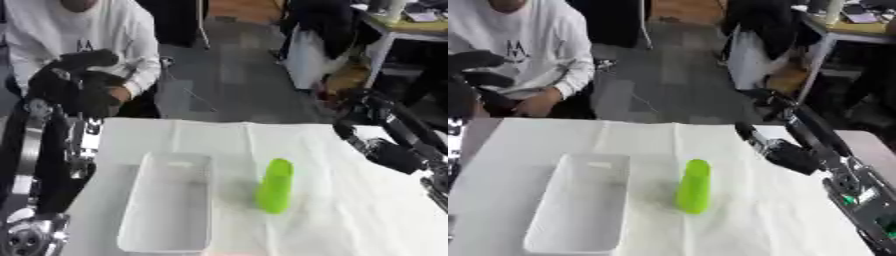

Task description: Pick up objects on the table and place them in the box.

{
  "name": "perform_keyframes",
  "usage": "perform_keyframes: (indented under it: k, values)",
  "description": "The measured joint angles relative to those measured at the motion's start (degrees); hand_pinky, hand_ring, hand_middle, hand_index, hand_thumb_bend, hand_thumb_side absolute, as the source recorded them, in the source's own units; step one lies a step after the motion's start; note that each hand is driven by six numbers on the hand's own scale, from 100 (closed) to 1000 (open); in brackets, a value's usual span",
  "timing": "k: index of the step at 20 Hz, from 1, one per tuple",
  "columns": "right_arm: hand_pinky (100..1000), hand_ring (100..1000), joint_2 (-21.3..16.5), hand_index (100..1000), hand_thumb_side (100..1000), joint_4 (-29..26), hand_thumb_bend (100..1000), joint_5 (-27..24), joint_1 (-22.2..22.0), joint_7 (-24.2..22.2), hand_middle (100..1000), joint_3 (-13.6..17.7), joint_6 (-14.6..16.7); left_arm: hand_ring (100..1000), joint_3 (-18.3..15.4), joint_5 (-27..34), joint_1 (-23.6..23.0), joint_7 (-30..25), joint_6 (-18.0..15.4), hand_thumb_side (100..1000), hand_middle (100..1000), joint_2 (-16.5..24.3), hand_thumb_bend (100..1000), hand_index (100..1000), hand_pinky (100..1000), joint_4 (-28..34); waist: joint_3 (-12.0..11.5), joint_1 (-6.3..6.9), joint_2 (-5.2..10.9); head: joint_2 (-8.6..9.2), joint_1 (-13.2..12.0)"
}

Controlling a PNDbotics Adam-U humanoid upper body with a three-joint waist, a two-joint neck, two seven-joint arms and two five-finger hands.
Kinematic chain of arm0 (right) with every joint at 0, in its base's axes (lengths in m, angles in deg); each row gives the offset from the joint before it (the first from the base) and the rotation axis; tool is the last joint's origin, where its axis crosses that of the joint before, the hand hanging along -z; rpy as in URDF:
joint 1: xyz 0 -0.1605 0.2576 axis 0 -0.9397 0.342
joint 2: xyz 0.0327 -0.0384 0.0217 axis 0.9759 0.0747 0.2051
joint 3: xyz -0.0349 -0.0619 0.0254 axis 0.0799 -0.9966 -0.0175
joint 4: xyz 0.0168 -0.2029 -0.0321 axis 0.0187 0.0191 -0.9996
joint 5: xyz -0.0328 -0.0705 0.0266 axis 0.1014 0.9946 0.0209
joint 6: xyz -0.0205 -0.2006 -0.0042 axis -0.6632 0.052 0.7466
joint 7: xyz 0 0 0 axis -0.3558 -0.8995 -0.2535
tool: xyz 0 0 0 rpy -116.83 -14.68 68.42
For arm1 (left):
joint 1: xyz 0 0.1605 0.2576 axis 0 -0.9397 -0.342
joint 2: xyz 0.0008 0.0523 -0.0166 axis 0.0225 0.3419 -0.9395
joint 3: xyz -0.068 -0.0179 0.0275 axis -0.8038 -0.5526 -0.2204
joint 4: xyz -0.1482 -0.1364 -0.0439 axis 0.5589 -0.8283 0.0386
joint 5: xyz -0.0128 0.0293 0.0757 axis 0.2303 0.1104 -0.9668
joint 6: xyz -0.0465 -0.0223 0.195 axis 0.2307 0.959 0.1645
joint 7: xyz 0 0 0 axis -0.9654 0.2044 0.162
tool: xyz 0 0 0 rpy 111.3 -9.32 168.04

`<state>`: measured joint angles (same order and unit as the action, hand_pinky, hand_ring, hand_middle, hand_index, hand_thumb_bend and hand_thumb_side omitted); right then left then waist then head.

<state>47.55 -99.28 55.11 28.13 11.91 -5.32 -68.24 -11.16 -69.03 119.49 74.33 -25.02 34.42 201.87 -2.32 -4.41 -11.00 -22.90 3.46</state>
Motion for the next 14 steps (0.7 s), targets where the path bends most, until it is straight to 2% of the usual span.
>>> perform_keyframes:
  k: [10,11,12,14]
  values:
    - [788,905,1.8,967,866,2.8,487,2.8,0.5,-4.2,943,-1.2,0.9,627,0.0,-0.7,0.5,-0.6,0.3,868,736,-0.5,217,817,529,0.0,-0.6,-0.13,-0.24,0.03,-0.9]
    - [789,905,2.1,967,829,3.2,515,2.8,0.5,-4.5,943,-1.2,0.9,627,0.0,-0.8,0.6,-0.7,0.3,875,736,-0.5,217,815,530,0.0,-0.7,-0.13,-0.28,0.03,-0.9]
    - [792,907,2.4,970,880,3.5,498,2.8,0.5,-4.7,946,-1.2,1.0,626,0.0,-1.0,0.6,-0.7,0.2,867,735,-0.5,218,814,530,0.0,-0.7,-0.13,-0.32,0.05,-0.9]
    - [788,907,3.1,971,896,4.2,514,2.7,0.5,-5.1,946,-1.2,0.9,624,0.0,-1.4,0.7,-0.7,0.2,867,735,-0.5,217,815,529,0.0,-0.8,-0.13,-0.35,0.24,-0.9]
